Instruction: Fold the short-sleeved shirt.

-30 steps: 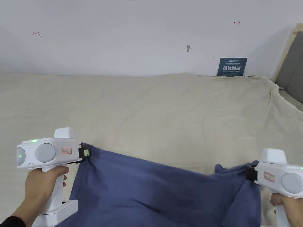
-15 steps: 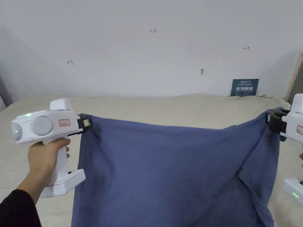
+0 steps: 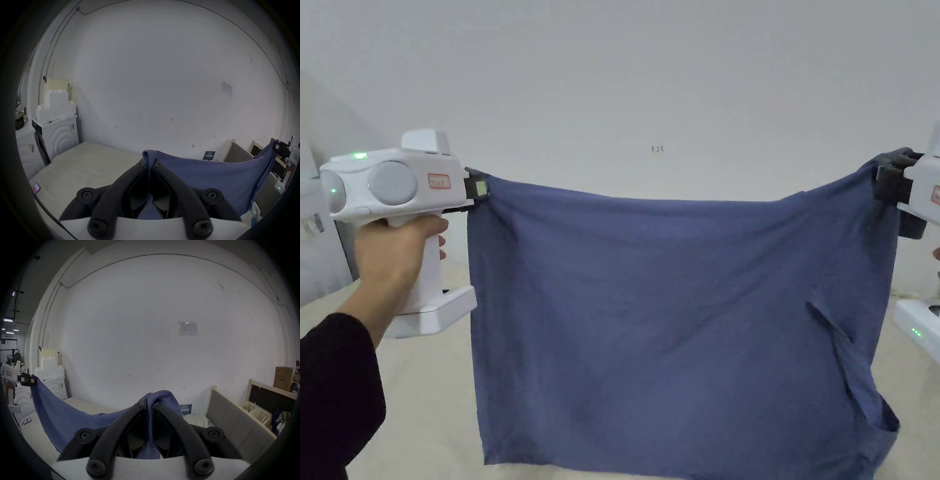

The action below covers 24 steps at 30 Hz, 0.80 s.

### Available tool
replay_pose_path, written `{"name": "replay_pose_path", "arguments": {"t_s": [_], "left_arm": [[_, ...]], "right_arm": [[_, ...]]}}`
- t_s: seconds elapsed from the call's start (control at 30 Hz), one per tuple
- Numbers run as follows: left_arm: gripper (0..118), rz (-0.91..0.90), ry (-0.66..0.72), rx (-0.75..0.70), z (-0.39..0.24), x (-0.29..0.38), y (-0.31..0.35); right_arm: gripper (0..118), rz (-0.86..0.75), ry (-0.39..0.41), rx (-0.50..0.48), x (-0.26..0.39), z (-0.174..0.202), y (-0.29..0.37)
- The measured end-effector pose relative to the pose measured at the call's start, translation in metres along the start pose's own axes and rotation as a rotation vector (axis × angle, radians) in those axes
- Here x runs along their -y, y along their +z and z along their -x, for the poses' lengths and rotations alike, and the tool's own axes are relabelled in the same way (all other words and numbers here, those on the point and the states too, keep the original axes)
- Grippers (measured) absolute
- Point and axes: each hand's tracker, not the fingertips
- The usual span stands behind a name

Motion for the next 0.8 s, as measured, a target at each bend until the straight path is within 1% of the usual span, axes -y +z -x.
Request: {"name": "replay_pose_path", "arguments": {"t_s": [0.1, 0.17, 0.33, 0.4, 0.5, 0.67, 0.8], "left_arm": [[2, -0.040, -0.010, -0.014, -0.002, -0.022, -0.007], [2, -0.056, -0.009, -0.007, -0.003, -0.031, -0.012], [2, -0.040, -0.021, -0.009, -0.007, -0.026, -0.042], [2, -0.037, -0.019, -0.007, -0.008, -0.012, -0.054], [2, 0.013, -0.029, -0.003, -0.009, 0.017, -0.079], [2, 0.078, -0.039, 0.002, -0.012, 0.075, -0.108], [2, 0.125, -0.046, 0.013, -0.013, 0.121, -0.117]], "right_arm": [[2, -0.039, 0.003, -0.006, -0.025, 0.002, -0.011], [2, -0.058, 0.026, -0.007, -0.036, 0.003, -0.019], [2, -0.056, 0.038, 0.003, -0.037, 0.000, -0.039], [2, -0.051, 0.026, -0.006, -0.025, -0.004, -0.047], [2, -0.013, 0.013, -0.004, 0.003, -0.008, -0.061], [2, 0.069, -0.009, -0.009, 0.065, -0.021, -0.081], [2, 0.126, -0.082, -0.007, 0.116, -0.035, -0.087]]}}
